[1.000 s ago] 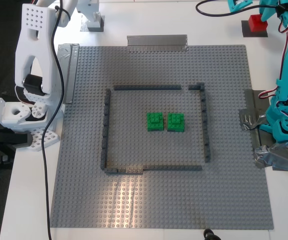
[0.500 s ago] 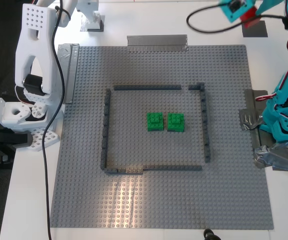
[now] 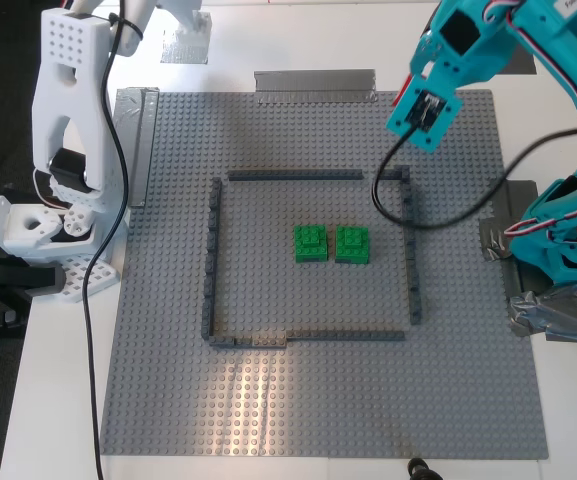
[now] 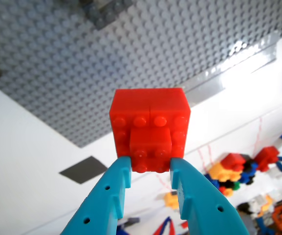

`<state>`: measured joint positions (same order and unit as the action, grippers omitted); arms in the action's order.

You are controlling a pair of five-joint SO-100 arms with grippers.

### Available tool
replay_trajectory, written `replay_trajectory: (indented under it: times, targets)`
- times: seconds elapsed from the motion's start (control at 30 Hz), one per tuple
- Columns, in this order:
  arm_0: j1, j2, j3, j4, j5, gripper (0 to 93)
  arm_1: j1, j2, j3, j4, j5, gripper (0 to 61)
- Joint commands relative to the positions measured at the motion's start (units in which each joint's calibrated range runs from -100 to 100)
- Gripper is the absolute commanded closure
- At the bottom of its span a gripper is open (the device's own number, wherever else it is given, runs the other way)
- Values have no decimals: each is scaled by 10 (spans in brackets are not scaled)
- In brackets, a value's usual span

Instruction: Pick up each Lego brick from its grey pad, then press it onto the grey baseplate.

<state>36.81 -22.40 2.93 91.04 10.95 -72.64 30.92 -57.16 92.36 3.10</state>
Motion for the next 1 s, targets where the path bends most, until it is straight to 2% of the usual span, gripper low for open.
replay_trajectory:
  times: [0.0, 0.2, 0.53, 0.67, 0.8, 0.97]
  targets:
    - [-67, -40, 19, 0, 3, 927, 49, -180, 88, 16, -27, 612]
    - [-133, -41, 58, 16, 20, 927, 127, -320, 253, 5, -69, 612]
    - [-197, -41, 134, 11, 18, 927, 281, -513, 473, 60, -126, 612]
    - [-220, -40, 135, 8, 17, 927, 360, -598, 605, 67, -131, 612]
    - [-244, -40, 149, 2, 9, 927, 460, -670, 738, 56, -118, 612]
    - [-252, -40, 181, -13, 4, 927, 569, -726, 858, 5, -105, 612]
